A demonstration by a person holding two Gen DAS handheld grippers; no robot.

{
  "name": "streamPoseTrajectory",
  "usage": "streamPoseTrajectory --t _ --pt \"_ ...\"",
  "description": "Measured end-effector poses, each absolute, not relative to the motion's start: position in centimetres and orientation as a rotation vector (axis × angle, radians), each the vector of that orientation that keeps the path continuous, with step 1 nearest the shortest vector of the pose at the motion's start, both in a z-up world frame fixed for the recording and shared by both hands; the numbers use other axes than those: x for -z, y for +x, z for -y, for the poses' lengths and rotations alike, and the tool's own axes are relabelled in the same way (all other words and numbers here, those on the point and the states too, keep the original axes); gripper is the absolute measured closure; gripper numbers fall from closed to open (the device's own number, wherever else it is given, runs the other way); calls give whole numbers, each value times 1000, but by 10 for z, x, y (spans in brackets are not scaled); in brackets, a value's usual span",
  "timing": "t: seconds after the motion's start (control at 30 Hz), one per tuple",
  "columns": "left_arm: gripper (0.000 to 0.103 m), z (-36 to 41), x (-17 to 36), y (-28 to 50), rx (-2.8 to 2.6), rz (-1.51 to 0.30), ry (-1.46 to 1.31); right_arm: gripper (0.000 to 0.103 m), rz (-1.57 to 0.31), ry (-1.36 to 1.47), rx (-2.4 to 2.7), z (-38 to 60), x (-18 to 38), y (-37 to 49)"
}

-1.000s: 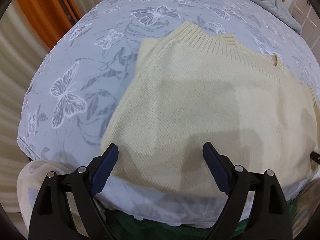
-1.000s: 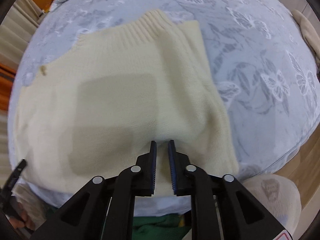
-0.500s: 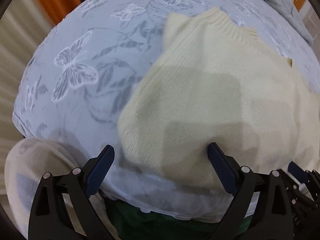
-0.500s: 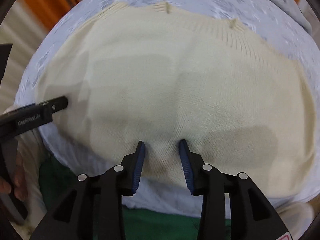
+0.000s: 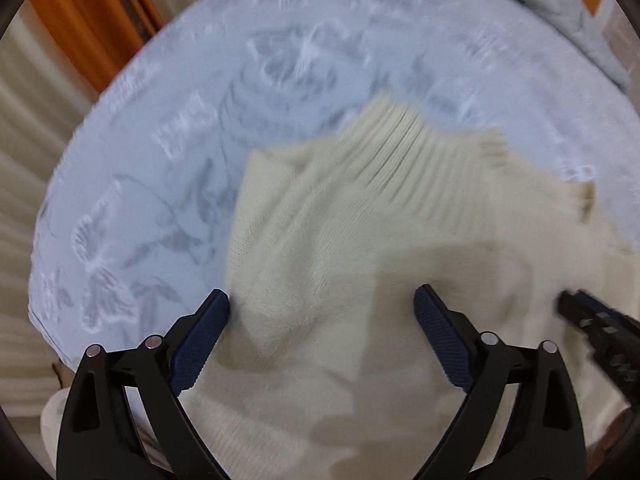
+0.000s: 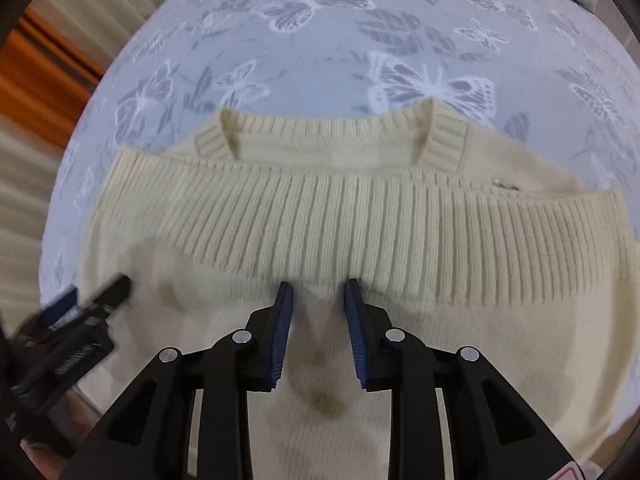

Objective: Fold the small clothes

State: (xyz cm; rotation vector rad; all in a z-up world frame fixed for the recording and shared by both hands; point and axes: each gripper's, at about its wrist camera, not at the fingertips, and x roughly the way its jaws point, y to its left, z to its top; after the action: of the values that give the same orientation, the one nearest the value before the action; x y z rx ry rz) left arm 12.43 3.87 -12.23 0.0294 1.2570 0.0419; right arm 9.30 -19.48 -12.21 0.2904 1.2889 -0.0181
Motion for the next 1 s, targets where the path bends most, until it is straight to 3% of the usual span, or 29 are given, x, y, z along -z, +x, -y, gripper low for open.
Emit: streamPoseTrajectory --t 0.13,0.3,0.47,0.6,0.7,0.77,0.9,0.97,1.0 --pt "9 -43 122 125 -41 -1252 -2 79 -1197 353 21 205 91 84" --pt "7 -44 125 125 -33 -1239 5 89 -1229 403 56 242 120 74" --pt "5 -47 125 125 -30 -1238 1 84 -1086 448 209 298 84 34" --pt "5 -46 125 122 -38 -1231 -2 82 -1159 427 428 362 120 19" --pt "6 -55 121 119 -36 -1250 -49 88 -1125 640 396 396 121 0" --pt "6 -69 111 108 -21 -1239 -116 82 -1081 642 423 393 99 -14" --pt "6 -96 100 76 -6 -1212 -215 79 -1058 529 397 374 72 -49" --pt "6 -106 103 63 -13 -1225 -226 58 -1124 497 428 375 82 -66" --pt "6 -109 106 57 -14 -1236 -228 52 -1151 496 447 374 85 -78"
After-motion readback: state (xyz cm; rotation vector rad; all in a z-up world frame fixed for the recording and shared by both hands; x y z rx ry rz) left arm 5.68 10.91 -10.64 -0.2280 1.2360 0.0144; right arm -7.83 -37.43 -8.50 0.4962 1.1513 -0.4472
